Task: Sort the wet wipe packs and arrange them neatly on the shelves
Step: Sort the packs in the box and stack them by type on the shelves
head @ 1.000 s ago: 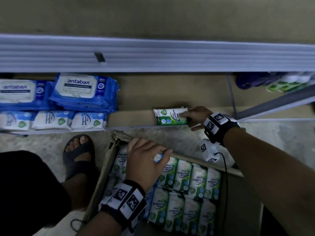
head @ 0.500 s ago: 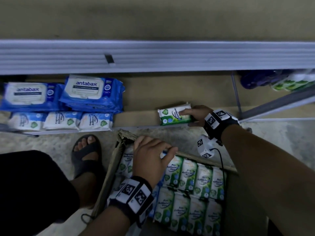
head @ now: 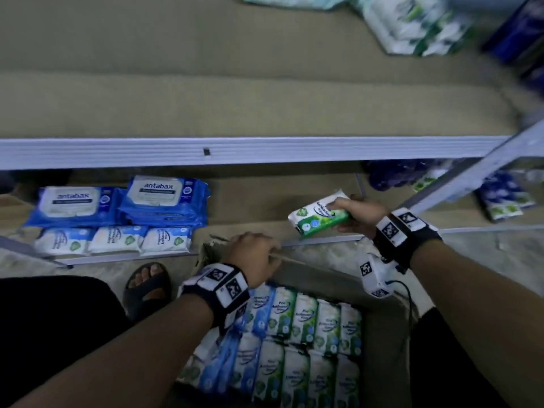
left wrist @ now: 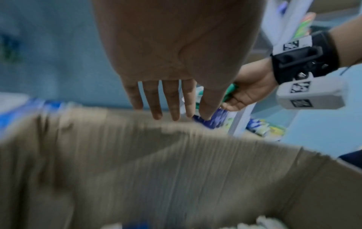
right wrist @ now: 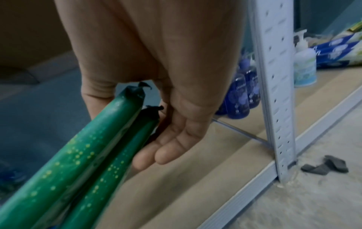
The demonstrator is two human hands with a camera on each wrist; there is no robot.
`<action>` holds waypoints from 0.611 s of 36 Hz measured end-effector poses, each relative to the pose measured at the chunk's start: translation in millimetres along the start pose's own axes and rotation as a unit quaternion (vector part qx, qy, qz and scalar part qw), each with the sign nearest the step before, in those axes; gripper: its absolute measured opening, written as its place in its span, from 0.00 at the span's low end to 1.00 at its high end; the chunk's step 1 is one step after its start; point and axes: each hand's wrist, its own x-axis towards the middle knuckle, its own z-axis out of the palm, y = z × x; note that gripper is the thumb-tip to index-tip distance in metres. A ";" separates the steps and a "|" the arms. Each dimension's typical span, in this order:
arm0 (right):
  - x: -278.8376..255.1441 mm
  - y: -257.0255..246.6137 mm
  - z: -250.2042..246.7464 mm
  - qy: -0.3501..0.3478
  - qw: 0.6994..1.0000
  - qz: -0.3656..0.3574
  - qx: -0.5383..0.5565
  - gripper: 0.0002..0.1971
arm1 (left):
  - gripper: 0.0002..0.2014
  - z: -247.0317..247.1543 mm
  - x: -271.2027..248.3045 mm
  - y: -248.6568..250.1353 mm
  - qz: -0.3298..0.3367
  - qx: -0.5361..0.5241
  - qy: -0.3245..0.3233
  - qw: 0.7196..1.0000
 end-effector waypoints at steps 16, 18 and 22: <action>-168.6 -54.9 -61.0 -0.033 0.980 -0.187 0.062 0.30 | 0.14 -176.3 -41.2 71.4 0.239 0.082 0.216 0.943; -176.8 -67.3 -65.3 -0.027 0.973 -0.215 0.075 0.24 | 0.16 -189.3 -38.0 65.9 0.234 0.088 0.255 0.934; -183.4 -101.3 -68.4 -0.034 0.965 -0.244 0.085 0.26 | 0.21 -208.6 -31.5 52.4 0.187 0.091 0.268 0.941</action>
